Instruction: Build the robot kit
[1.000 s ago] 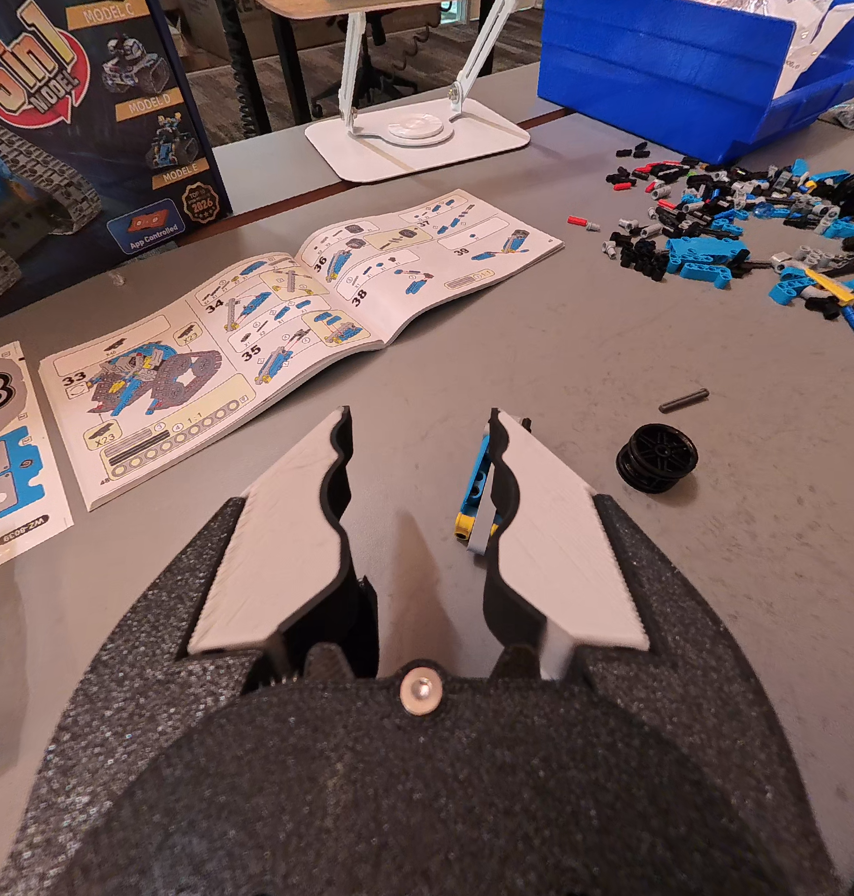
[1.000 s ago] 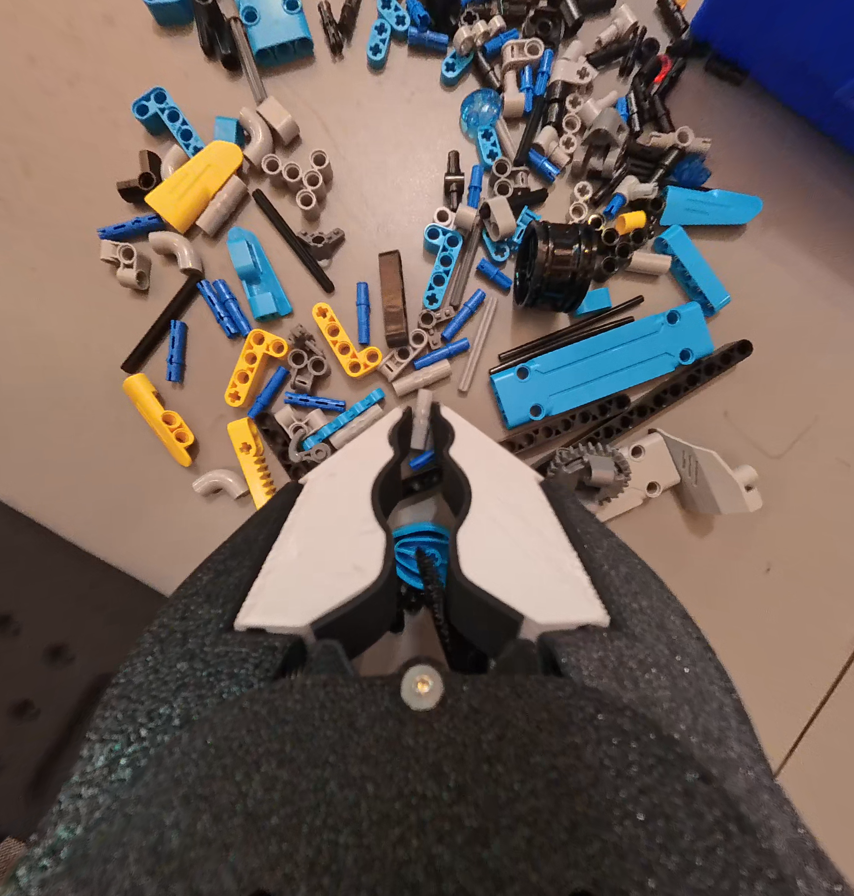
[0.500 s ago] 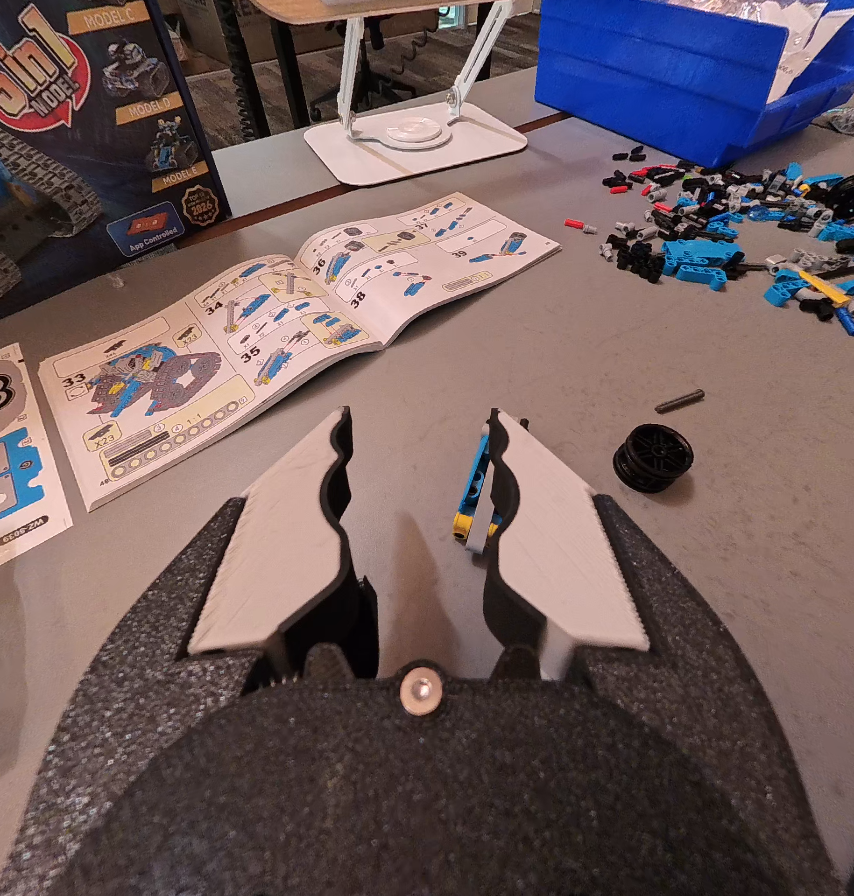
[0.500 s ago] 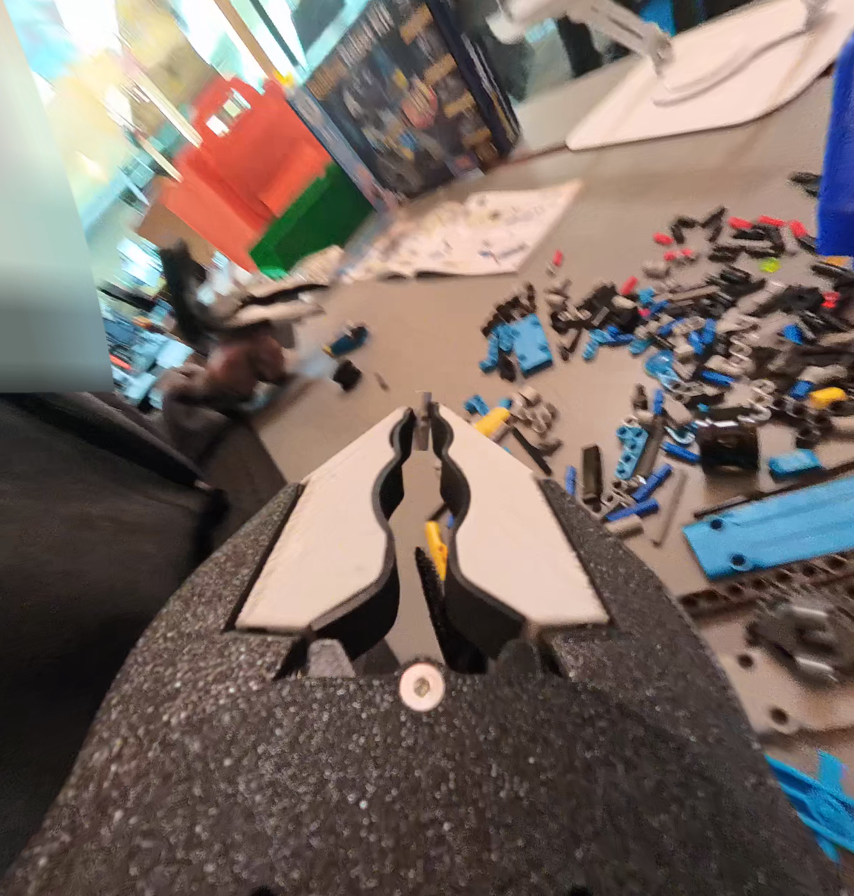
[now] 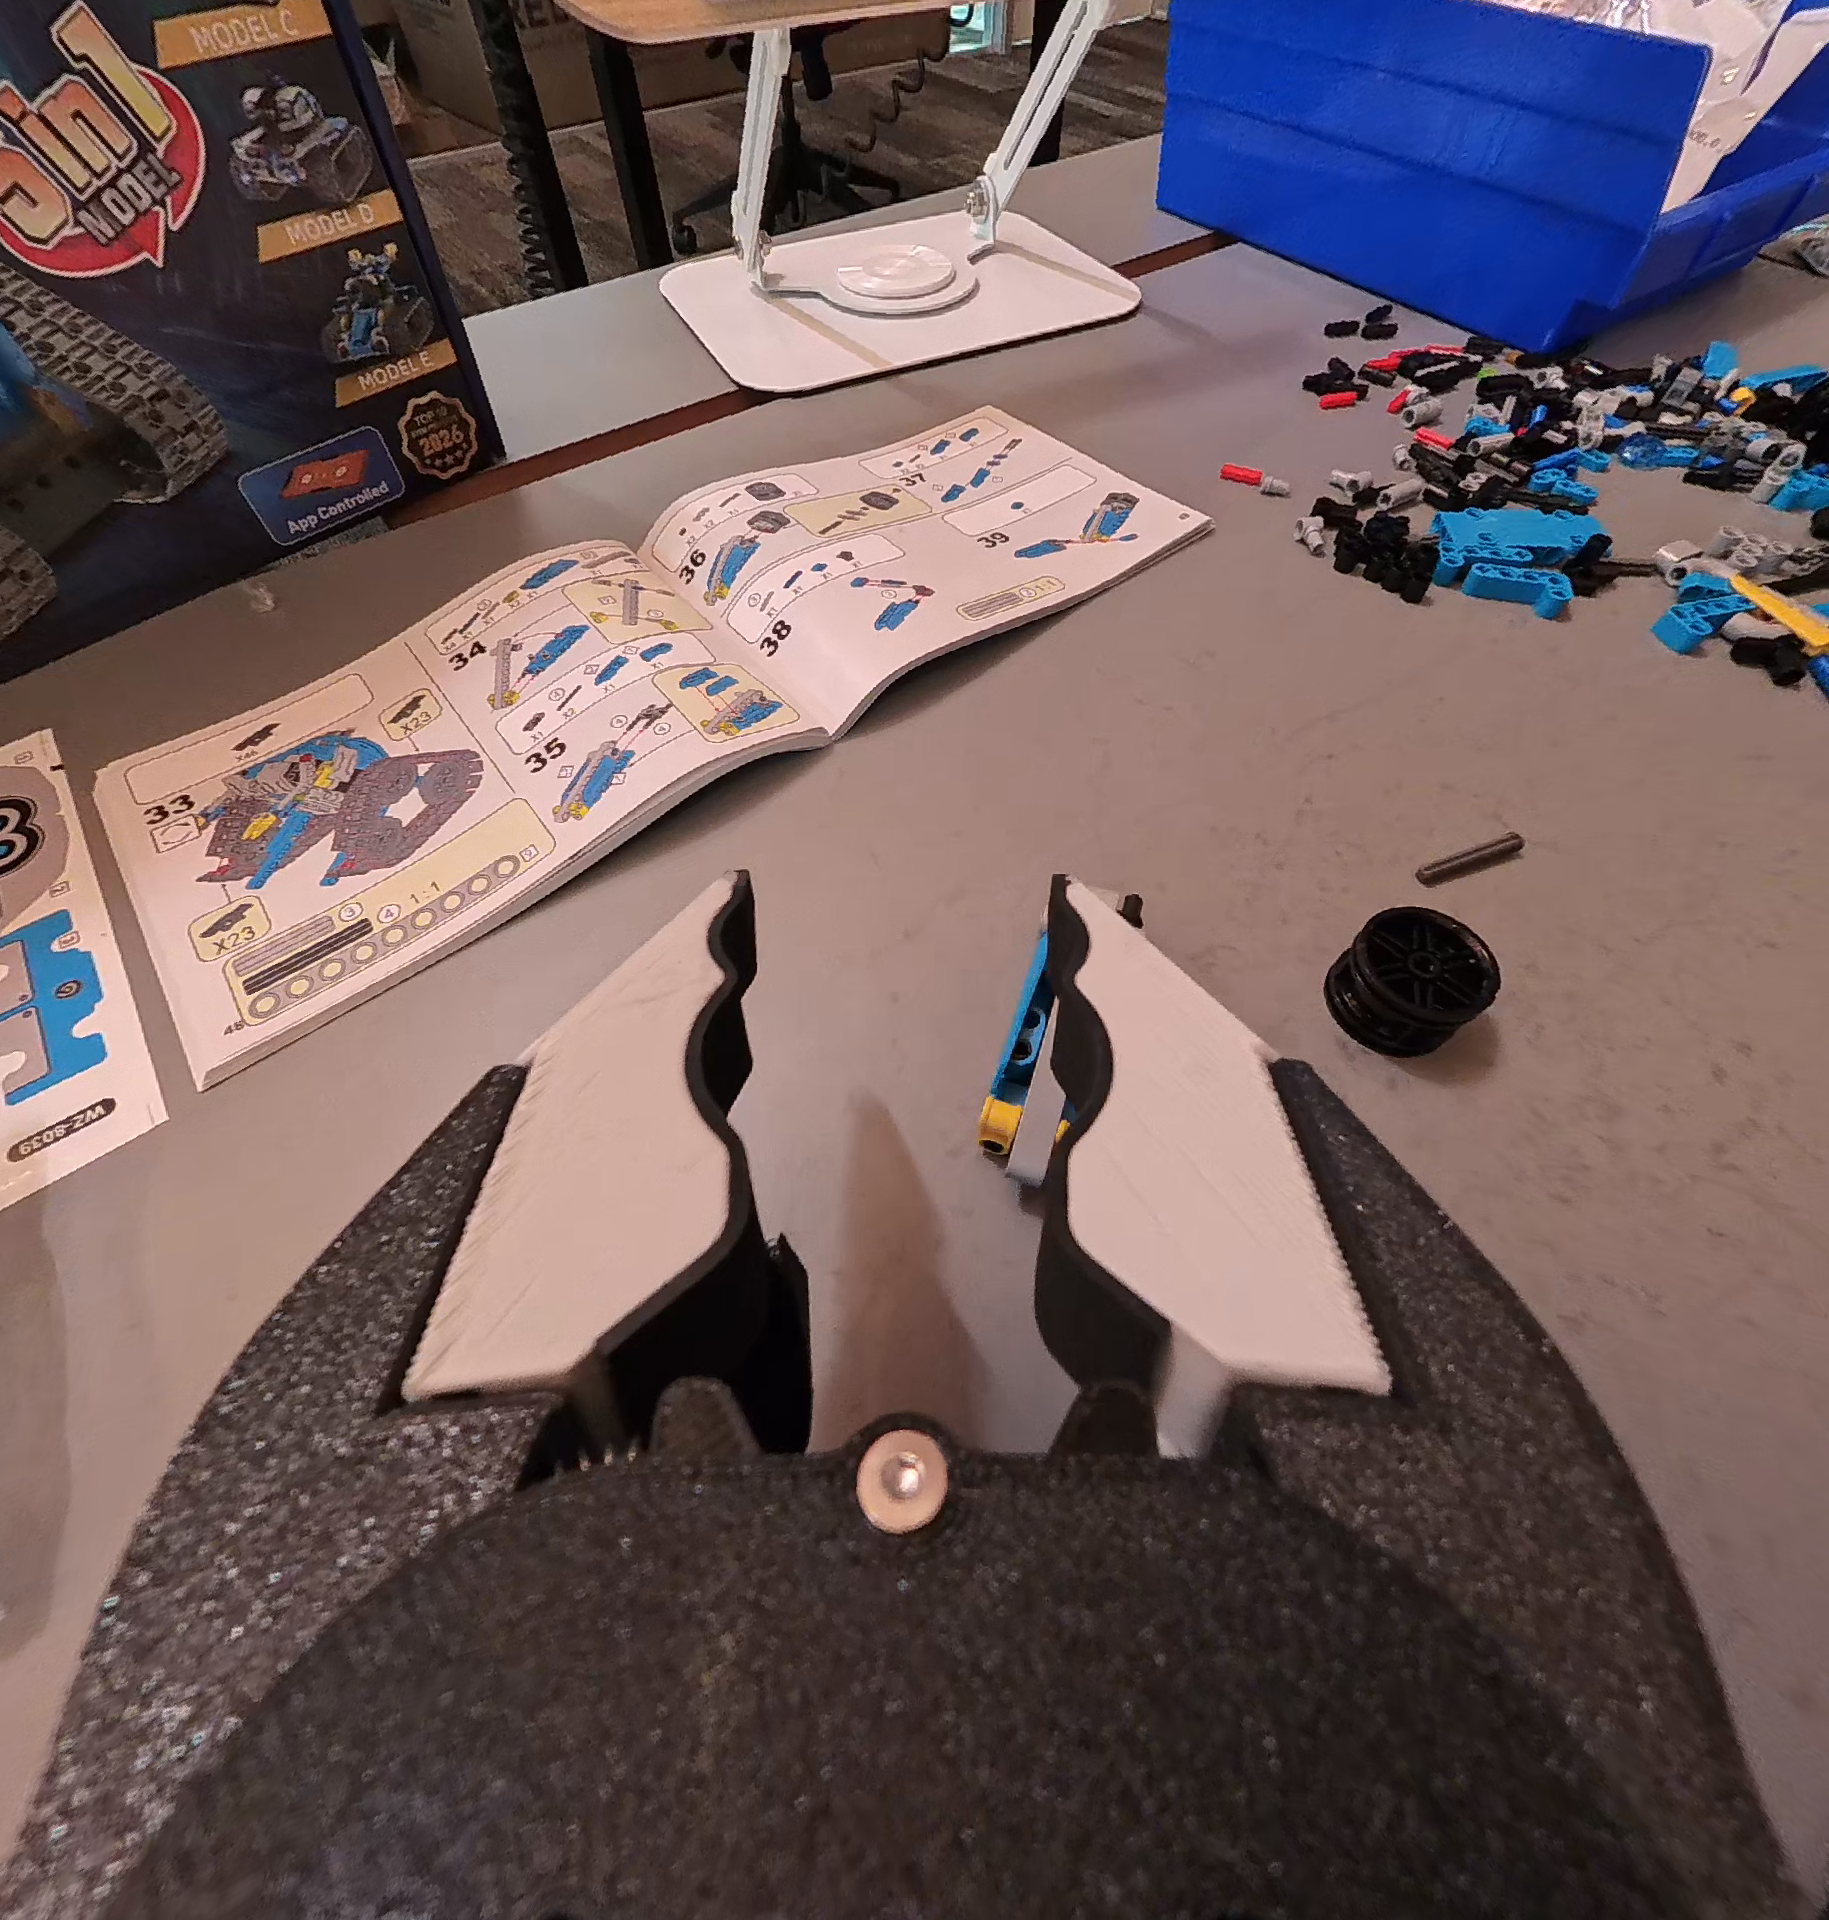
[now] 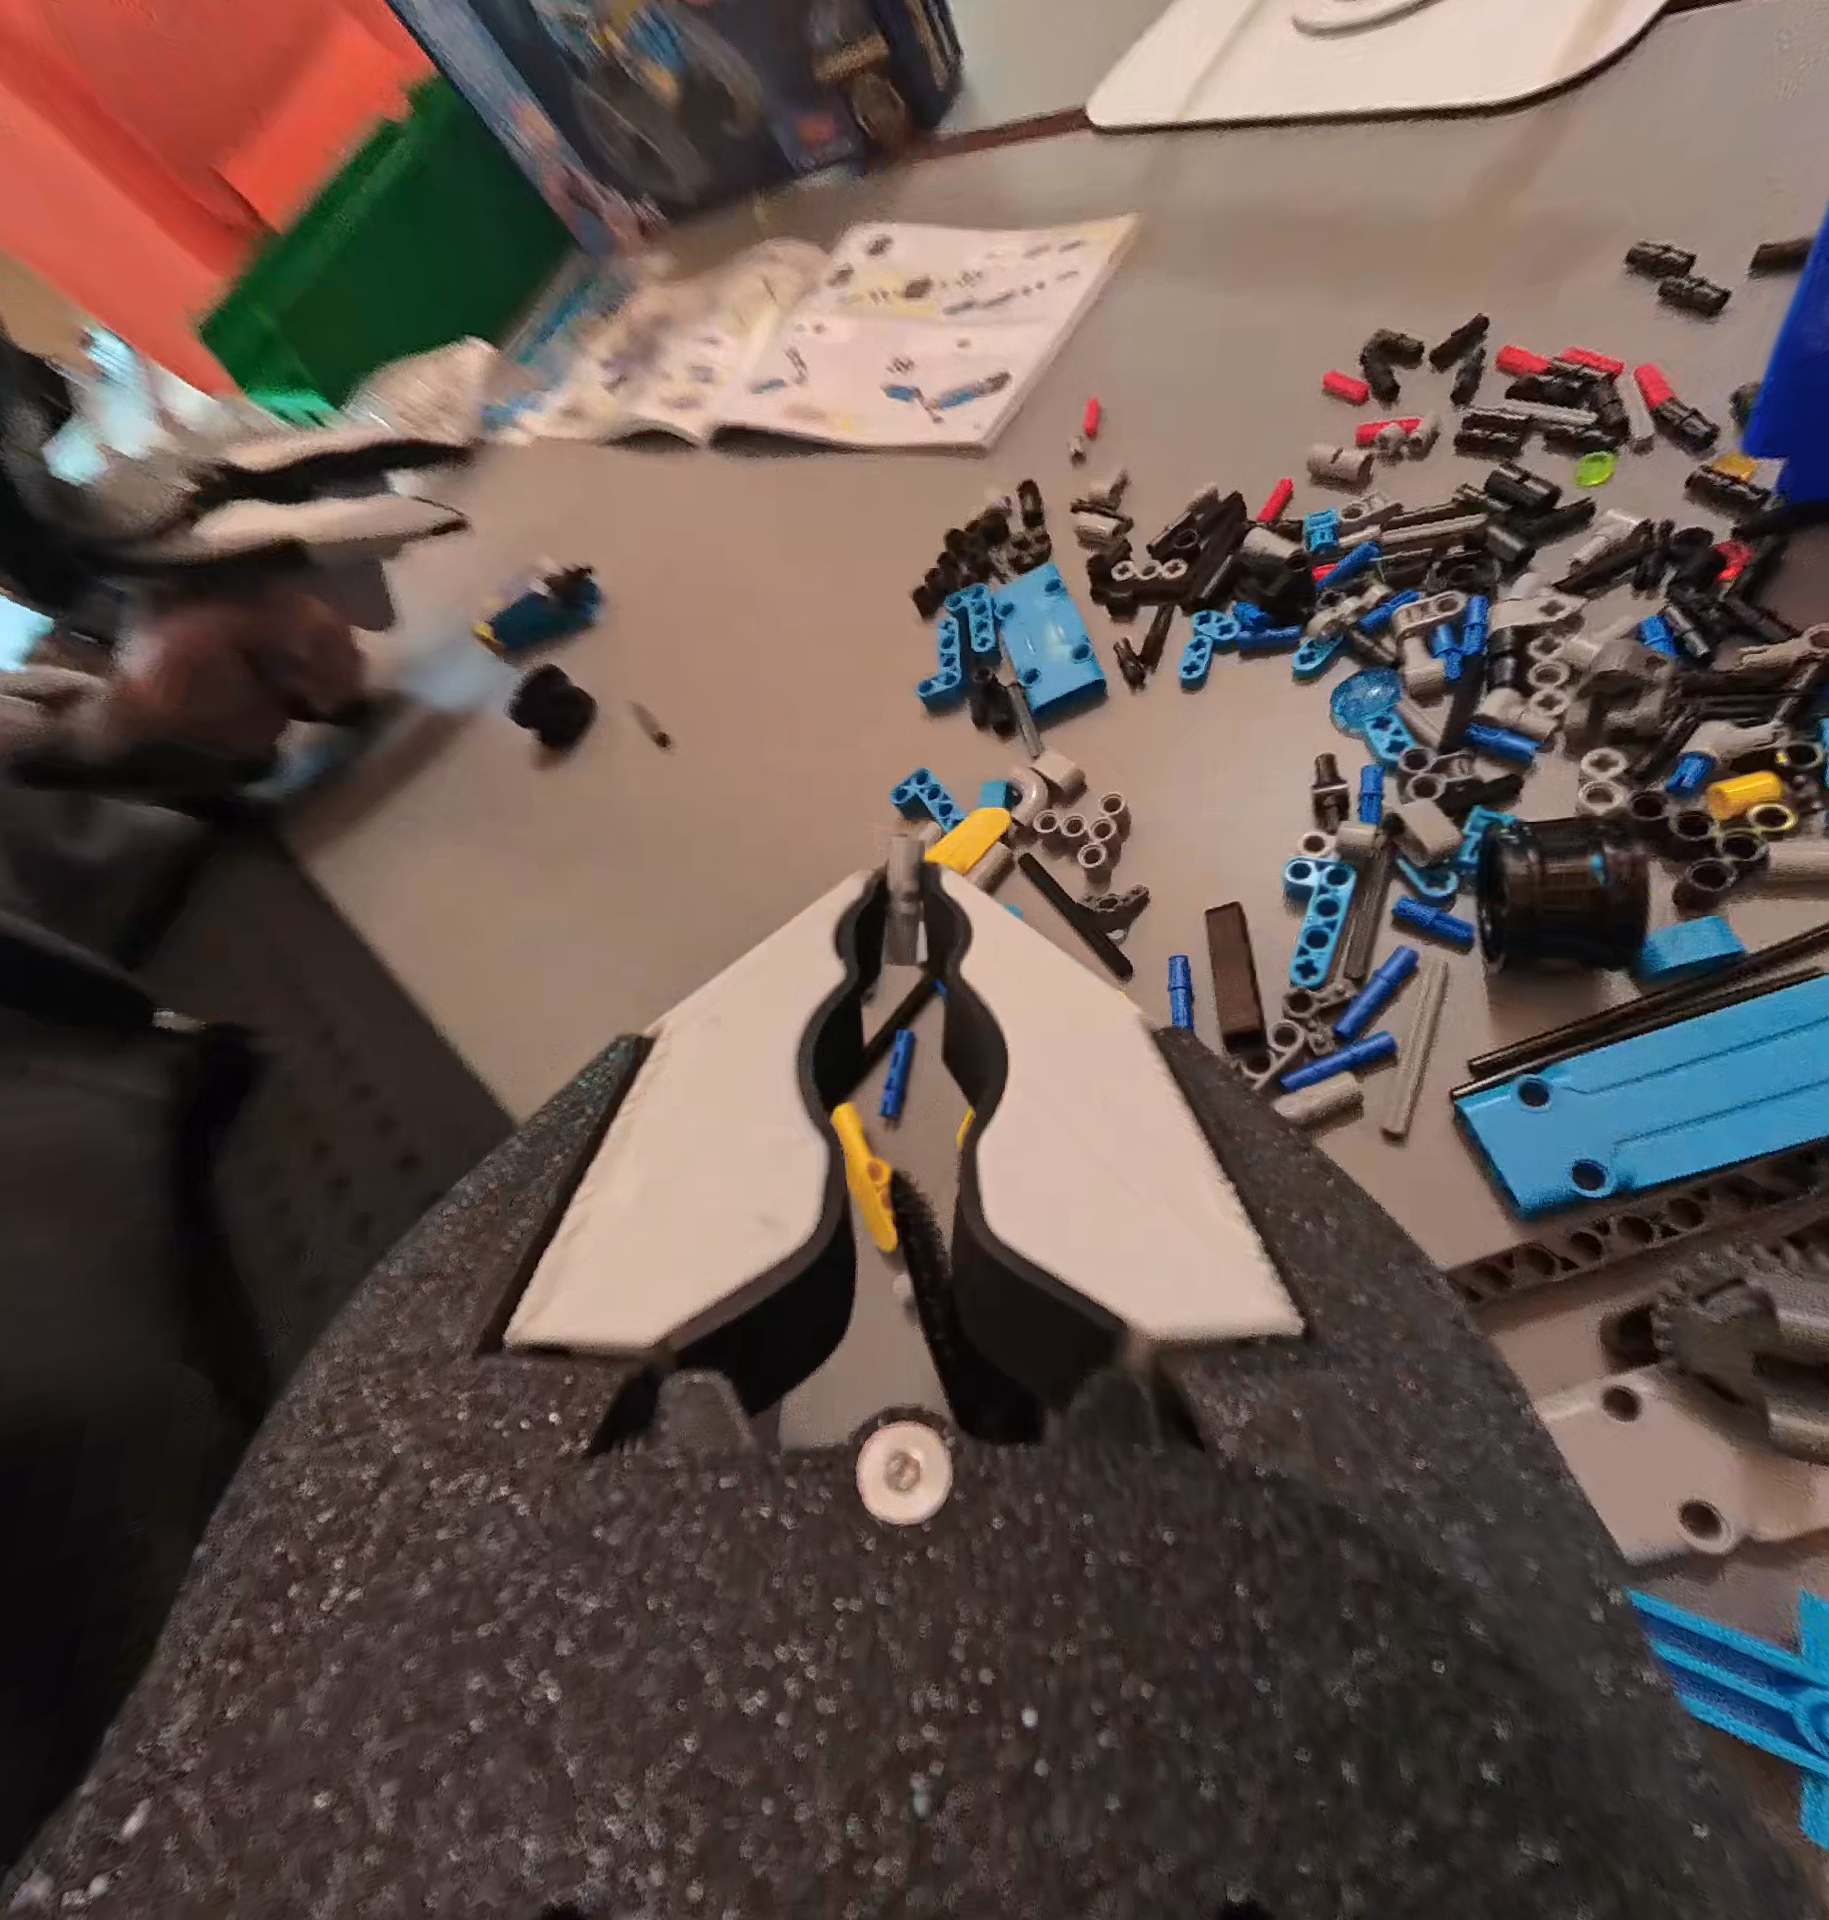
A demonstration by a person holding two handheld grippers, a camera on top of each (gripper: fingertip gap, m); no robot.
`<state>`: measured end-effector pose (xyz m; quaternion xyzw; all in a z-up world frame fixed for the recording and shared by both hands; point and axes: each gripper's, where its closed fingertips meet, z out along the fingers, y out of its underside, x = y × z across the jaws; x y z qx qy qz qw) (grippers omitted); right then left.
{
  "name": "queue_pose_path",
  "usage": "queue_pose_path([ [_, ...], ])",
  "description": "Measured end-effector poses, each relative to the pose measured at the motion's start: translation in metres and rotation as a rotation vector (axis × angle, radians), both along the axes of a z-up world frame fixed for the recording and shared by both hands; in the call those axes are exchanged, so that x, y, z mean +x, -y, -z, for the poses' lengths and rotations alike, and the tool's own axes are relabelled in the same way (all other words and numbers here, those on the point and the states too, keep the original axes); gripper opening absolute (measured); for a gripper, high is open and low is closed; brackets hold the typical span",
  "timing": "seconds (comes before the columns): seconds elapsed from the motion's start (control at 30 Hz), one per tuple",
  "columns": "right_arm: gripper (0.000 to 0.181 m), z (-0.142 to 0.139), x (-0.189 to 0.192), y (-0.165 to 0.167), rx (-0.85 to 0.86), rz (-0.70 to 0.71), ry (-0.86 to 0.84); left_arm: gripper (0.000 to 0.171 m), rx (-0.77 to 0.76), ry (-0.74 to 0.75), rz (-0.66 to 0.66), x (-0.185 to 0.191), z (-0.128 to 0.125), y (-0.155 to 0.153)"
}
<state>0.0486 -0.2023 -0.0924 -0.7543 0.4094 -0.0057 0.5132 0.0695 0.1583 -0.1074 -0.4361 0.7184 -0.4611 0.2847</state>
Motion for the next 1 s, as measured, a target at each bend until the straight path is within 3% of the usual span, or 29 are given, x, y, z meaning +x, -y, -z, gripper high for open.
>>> queue_pose_path([
  [0.13,0.007,0.018,0.002,-0.005,-0.163,0.05,0.051,0.056,-0.005,-0.004,0.006,-0.001,0.0,0.001],
  [0.3,0.007,0.03,0.002,0.011,-0.344,0.067,0.042,0.056,-0.005,-0.013,0.014,-0.001,0.002,0.002],
  [0.47,0.007,0.04,0.018,0.066,-0.524,0.217,0.013,0.056,-0.013,-0.017,0.02,-0.002,0.002,0.003],
  [0.57,0.007,0.053,0.018,0.089,-0.559,0.262,-0.075,0.056,-0.018,-0.018,0.021,-0.002,0.002,0.003],
  [0.73,0.007,0.066,0.014,0.098,-0.535,0.267,-0.13,0.056,-0.024,-0.029,0.015,-0.001,0.003,0.002],
  [0.9,0.014,0.058,0.013,0.098,-0.523,0.269,-0.077,0.056,-0.011,-0.037,0.008,0.001,0.005,0.001],
  [1.0,0.024,0.041,0.006,0.075,-0.476,0.16,0.004,0.055,-0.01,-0.034,0.001,0.002,0.005,0.0],
])
